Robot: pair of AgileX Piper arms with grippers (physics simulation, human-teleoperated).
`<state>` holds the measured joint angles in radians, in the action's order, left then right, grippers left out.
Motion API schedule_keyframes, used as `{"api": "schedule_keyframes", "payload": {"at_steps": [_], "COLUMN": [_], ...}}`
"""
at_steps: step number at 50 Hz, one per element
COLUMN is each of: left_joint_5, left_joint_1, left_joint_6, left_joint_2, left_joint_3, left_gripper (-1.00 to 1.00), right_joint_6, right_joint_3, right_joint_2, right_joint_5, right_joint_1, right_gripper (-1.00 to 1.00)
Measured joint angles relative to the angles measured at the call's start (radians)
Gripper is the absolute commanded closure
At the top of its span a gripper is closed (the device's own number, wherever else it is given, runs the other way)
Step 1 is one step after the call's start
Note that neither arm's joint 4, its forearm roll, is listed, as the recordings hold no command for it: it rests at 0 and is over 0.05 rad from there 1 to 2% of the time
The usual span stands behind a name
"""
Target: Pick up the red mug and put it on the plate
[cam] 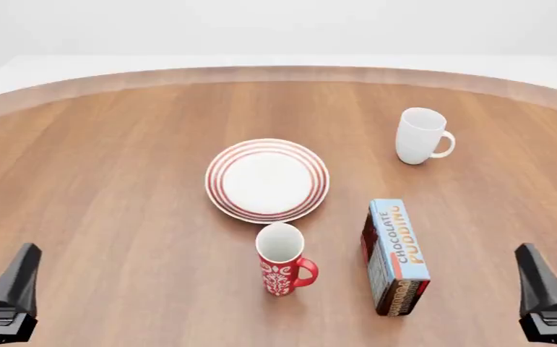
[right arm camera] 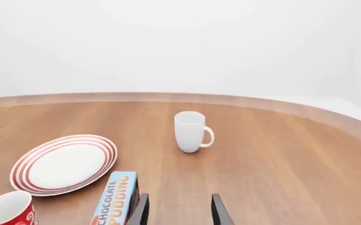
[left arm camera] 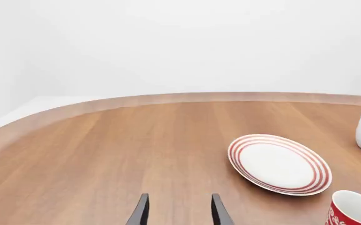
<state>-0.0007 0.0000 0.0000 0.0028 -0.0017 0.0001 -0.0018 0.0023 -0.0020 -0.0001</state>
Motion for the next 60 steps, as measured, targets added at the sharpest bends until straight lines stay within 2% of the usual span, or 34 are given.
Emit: {"api": "schedule_keyframes", "payload": {"at_steps": [13, 22, 34, 47, 60], "left_joint_5": [-0.001, -0.001, -0.001, -0.001, -0.001], "left_joint_1": [0.0, 0.0, 0.0, 0.0, 0.0], "left_joint_6": [0.0, 0.0, 0.0, 0.0, 0.0], "left_joint_2": [0.003, 0.004, 0.004, 0.004, 0.004], "left_joint_3": [-0.002, -0.002, -0.003, -0.003, -0.003], "left_gripper": [-1.0, -1.0, -1.0, -1.0, -1.0], "right_joint_6": [-0.006, -0.018, -0.056, -0.128, -0.146], "right_joint_3": [-0.008, -0.064, -0.228, -0.432, -0.615], "right_joint_2": [0.008, 0.04, 0.135, 0.285, 0.441], "right_joint_5": [-0.002, 0.026, 0.109, 0.215, 0.349], "right_joint_1": [0.008, 0.064, 0.157, 0.321, 0.446], "right_gripper": [-1.0, -1.0, -1.0, -1.0, -1.0]}}
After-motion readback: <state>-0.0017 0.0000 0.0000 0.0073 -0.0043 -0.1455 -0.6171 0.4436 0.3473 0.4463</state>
